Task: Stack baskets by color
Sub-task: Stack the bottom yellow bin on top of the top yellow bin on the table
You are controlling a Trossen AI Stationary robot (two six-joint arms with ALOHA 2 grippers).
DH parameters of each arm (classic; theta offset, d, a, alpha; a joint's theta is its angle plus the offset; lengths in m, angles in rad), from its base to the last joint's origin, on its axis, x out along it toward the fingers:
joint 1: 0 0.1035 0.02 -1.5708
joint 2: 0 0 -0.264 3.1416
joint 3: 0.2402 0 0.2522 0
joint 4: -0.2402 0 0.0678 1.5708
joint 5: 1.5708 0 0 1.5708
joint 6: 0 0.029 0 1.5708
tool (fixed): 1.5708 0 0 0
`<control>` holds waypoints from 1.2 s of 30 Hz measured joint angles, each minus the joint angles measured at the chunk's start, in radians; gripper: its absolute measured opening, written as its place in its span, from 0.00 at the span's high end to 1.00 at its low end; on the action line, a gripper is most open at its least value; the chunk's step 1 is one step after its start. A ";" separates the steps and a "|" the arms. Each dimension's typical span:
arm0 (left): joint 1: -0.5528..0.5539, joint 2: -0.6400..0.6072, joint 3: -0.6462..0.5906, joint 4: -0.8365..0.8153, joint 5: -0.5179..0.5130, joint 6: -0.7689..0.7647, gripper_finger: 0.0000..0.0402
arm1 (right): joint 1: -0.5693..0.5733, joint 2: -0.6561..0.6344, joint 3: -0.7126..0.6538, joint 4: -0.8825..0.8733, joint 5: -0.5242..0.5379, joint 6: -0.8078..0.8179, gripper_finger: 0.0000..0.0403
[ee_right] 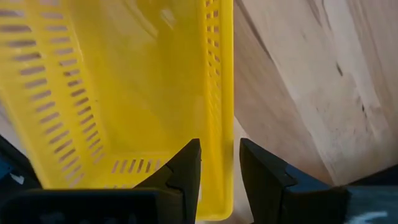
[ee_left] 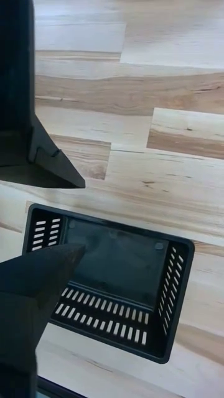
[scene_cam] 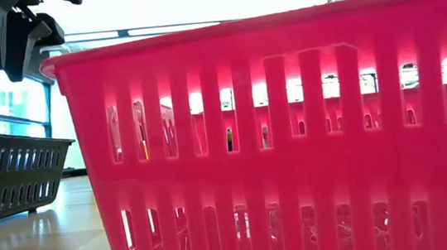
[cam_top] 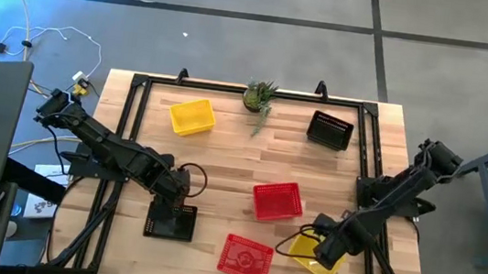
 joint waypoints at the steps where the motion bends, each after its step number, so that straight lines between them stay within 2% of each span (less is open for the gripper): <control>1: 0.000 0.000 0.000 0.000 0.000 0.000 0.65 | 0.008 0.006 0.000 0.000 -0.001 0.010 0.76; 9: 0.000 0.000 0.000 0.000 0.000 0.000 0.66 | 0.060 0.076 0.000 0.009 -0.022 0.071 0.77; 16: 0.000 0.000 0.000 0.000 -0.022 0.000 0.66 | 0.061 0.121 0.001 0.028 -0.066 0.048 0.98; 25: 0.000 0.000 0.000 0.001 -0.057 0.000 0.66 | 0.061 0.107 0.022 0.022 -0.044 0.054 0.99; 36: 0.000 0.000 0.000 0.002 -0.085 0.026 0.66 | 0.061 0.107 0.235 -0.224 0.067 0.019 1.00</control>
